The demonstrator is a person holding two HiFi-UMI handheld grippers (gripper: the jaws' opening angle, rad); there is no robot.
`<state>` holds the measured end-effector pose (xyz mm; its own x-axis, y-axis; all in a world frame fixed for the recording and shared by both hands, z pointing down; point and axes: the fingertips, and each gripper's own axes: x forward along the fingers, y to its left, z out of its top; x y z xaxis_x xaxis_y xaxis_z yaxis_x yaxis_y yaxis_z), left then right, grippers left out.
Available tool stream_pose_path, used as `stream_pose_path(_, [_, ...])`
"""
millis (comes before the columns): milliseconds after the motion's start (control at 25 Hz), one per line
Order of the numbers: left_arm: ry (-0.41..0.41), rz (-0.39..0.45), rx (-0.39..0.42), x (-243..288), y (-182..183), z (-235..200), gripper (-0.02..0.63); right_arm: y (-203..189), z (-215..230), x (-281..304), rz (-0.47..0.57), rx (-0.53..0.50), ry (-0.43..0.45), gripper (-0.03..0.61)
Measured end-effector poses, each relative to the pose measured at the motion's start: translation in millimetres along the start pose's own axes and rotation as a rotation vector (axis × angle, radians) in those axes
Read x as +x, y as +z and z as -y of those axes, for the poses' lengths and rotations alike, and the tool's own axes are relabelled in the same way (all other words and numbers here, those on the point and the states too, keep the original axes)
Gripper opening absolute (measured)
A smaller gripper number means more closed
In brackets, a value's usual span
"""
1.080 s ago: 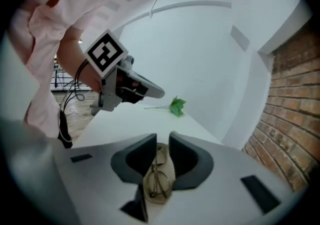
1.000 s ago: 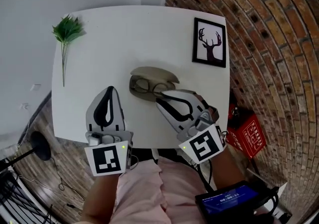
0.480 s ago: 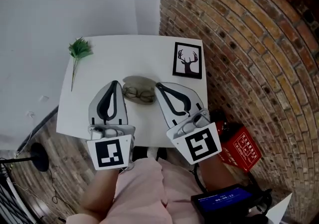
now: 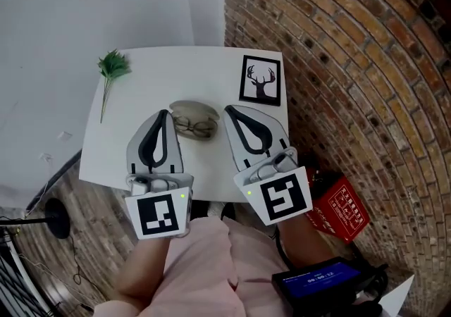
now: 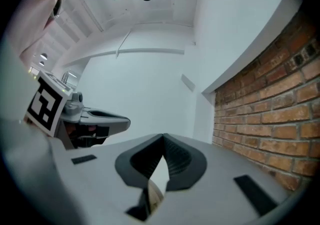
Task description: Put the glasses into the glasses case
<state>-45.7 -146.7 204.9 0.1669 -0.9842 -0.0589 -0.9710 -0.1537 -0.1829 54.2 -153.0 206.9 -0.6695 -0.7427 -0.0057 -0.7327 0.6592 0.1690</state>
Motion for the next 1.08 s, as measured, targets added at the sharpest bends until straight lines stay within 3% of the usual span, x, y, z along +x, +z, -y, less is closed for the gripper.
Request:
stream_pose_path(200, [-0.014,-0.001,0.005,1,1,9,0.007,-2,12,-2,0.004,0.030,-0.033,0.003])
stream_pose_path(1080, [-0.020,-0.030,0.000,4,-13,6,0.006,-13,6,5,-0.005,0.029,-0.025,0.004])
